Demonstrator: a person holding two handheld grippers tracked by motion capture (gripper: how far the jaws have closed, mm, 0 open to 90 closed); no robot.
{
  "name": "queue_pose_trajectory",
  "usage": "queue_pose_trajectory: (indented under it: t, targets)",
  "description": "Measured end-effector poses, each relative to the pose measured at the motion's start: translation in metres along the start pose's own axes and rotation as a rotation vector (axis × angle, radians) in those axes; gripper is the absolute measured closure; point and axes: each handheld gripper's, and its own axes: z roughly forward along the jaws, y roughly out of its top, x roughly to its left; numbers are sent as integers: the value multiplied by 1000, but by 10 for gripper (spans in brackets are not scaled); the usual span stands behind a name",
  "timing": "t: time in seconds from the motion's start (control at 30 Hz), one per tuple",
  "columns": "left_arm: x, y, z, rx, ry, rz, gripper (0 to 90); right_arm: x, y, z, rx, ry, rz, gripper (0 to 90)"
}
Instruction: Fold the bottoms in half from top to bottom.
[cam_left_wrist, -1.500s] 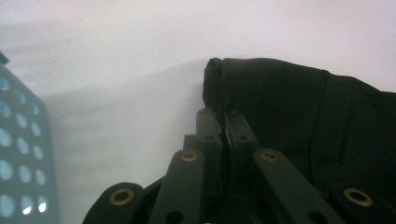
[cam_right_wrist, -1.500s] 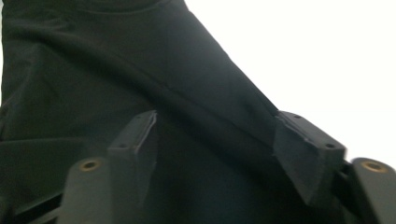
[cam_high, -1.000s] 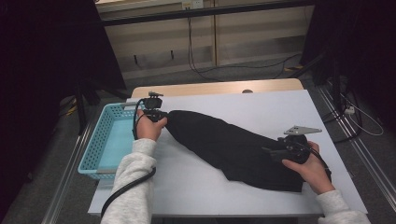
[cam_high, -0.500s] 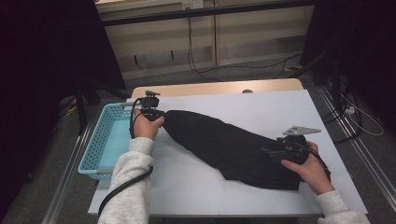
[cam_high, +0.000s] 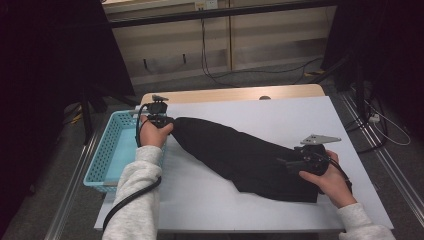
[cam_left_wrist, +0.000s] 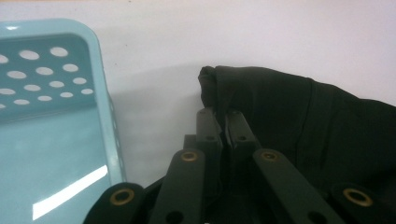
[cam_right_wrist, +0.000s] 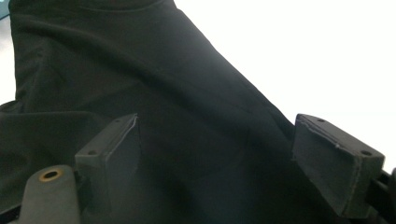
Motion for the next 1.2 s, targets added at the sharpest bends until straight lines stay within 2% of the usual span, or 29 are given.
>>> queue_pose_trajectory:
  t: [0.17, 0.3, 0.47, 0.63, 0.83, 0.9, 1.1, 1.2]
  targets:
    - [5, 4, -6, -10, 24, 4, 865, -2, 0, -2, -6, -2, 10, 157]
    - [11, 7, -13, -18, 32, -13, 865, -1, 1, -3, -8, -1, 8, 157]
    - [6, 6, -13, -17, 18, -8, 865, -2, 0, -3, -5, -3, 8, 157]
    - [-13, 2, -8, -16, -26, 33, 864, 0, 0, -2, 1, 1, 5, 157]
    - [-41, -9, 1, -26, -118, 92, 864, 0, -1, -3, 1, 1, 3, 157]
    - [-48, -14, 6, -27, -150, 94, 864, 1, -2, -3, 4, 0, 3, 157]
    - [-59, -29, 19, -32, -192, 131, 864, 2, -4, -3, 11, 2, -2, 158]
    - [-63, -36, 22, -47, -217, 132, 863, 2, -5, -3, 12, 2, 0, 157]
